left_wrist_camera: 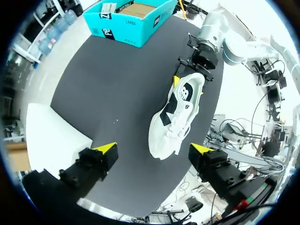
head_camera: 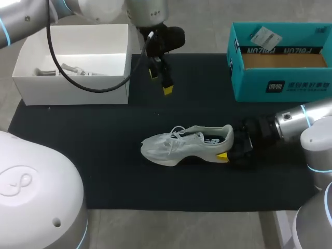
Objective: Take the shoe out of the shoebox, open the shoe tongue, remove and reinsert the insole, then place the shoe into the shoebox
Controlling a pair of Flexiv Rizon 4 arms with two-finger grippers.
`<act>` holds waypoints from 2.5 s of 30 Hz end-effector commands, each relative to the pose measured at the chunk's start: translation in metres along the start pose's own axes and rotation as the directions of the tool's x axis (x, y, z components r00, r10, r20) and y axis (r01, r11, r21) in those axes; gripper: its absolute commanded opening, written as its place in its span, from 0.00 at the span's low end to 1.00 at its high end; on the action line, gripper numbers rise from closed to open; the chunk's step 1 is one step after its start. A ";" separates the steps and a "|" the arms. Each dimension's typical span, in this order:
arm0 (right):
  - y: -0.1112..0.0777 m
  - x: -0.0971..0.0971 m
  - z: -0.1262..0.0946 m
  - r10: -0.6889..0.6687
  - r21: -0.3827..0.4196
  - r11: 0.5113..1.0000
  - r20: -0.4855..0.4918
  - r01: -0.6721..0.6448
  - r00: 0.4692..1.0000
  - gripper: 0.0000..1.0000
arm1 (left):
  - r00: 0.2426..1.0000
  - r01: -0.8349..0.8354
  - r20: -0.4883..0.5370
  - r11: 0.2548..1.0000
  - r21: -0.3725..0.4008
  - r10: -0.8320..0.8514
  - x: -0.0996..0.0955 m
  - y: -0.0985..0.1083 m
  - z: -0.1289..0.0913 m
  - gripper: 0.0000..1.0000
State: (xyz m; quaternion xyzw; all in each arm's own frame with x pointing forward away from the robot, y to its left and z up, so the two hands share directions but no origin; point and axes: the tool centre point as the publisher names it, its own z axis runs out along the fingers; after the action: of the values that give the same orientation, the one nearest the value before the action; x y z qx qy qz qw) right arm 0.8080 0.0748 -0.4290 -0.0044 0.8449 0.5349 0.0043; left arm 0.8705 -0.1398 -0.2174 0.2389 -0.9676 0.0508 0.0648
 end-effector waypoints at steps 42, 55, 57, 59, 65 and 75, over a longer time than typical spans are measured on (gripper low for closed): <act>0.000 -0.001 0.002 0.000 0.002 1.000 0.002 0.000 1.000 0.00 | 0.630 0.740 0.206 0.660 0.133 -0.749 0.059 -0.026 0.053 1.00; 0.000 -0.001 0.002 0.000 0.002 1.000 0.002 0.000 1.000 0.00 | 0.623 0.736 0.218 0.657 0.161 -0.751 0.072 -0.036 0.112 1.00; 0.000 -0.001 0.002 0.000 0.002 1.000 0.002 0.000 1.000 0.00 | 0.623 0.731 0.225 0.660 0.173 -0.749 0.076 -0.038 0.120 1.00; 0.000 -0.001 0.002 0.000 0.002 1.000 0.002 0.000 1.000 0.00 | 0.621 0.729 0.226 0.659 0.183 -0.750 0.078 -0.041 0.126 1.00; 0.000 -0.001 0.002 0.000 0.002 1.000 0.002 0.000 1.000 0.00 | 0.589 0.753 0.220 0.627 0.199 -0.778 0.080 -0.048 0.140 1.00; 0.000 -0.001 0.002 0.000 0.002 1.000 0.002 0.000 1.000 0.00 | 0.552 0.787 0.225 0.590 0.178 -0.803 0.083 -0.053 0.159 1.00</act>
State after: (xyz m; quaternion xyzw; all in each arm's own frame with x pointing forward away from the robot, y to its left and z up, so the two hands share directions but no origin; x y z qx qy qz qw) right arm 0.8082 0.0748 -0.4290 -0.0045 0.8450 0.5348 0.0043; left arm 0.8036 -0.2373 -0.3507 0.6551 -0.7525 0.0147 -0.0652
